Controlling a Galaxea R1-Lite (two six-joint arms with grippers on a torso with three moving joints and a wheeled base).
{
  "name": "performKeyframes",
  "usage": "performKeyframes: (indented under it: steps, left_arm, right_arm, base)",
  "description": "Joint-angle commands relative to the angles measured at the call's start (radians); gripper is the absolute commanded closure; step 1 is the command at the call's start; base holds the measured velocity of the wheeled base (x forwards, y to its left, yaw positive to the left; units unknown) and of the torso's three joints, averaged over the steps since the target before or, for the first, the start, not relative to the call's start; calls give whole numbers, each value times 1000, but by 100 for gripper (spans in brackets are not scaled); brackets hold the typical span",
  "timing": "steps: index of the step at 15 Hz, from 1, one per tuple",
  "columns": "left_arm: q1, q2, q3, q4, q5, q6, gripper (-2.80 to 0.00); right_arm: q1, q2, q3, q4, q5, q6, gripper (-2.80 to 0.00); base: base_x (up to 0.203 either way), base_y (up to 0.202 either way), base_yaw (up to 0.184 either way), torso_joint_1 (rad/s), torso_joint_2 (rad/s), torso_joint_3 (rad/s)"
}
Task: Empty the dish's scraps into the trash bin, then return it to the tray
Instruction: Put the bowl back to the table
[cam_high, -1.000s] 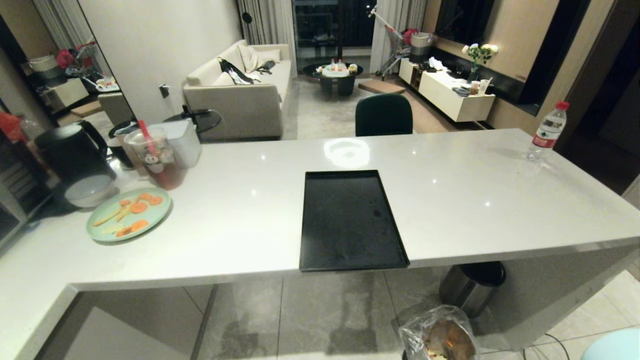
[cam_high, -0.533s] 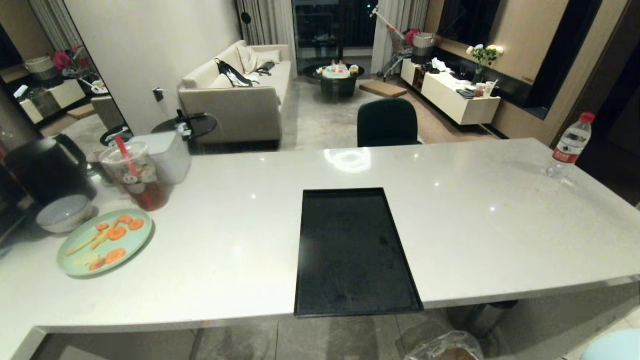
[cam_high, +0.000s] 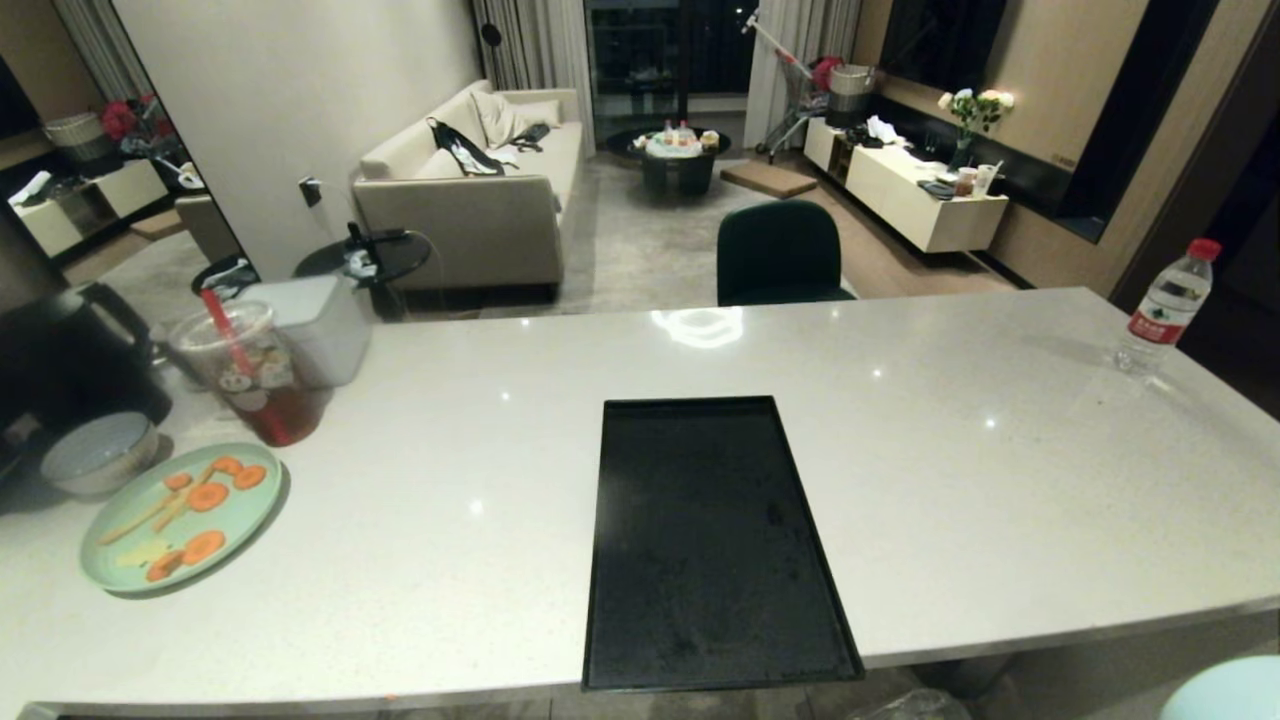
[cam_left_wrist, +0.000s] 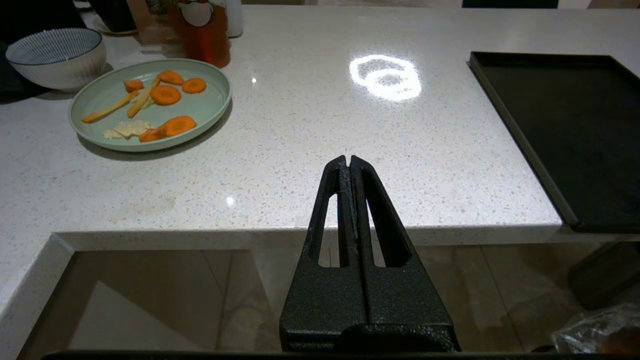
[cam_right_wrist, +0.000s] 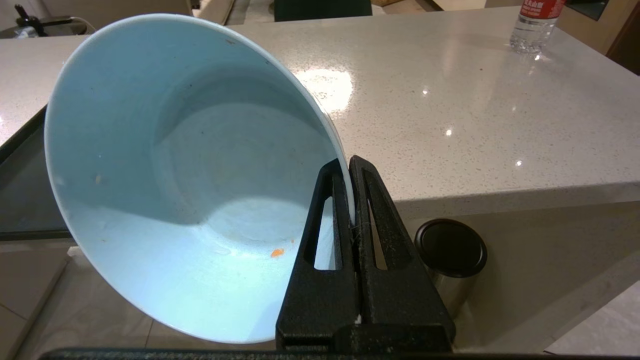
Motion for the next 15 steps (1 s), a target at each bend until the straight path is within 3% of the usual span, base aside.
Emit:
performKeyframes:
  steps: [1,15]
  left_arm:
    - [0,1,0,0,0,-1,0]
    - [0,1,0,0,0,-1,0]
  right_arm:
    - [0,1,0,-1,0,-1,0]
    - [-1,6,0,29,-4,-17,0]
  base:
    - [0,0,0,0,0,0]
    - [0,0,0,0,0,0]
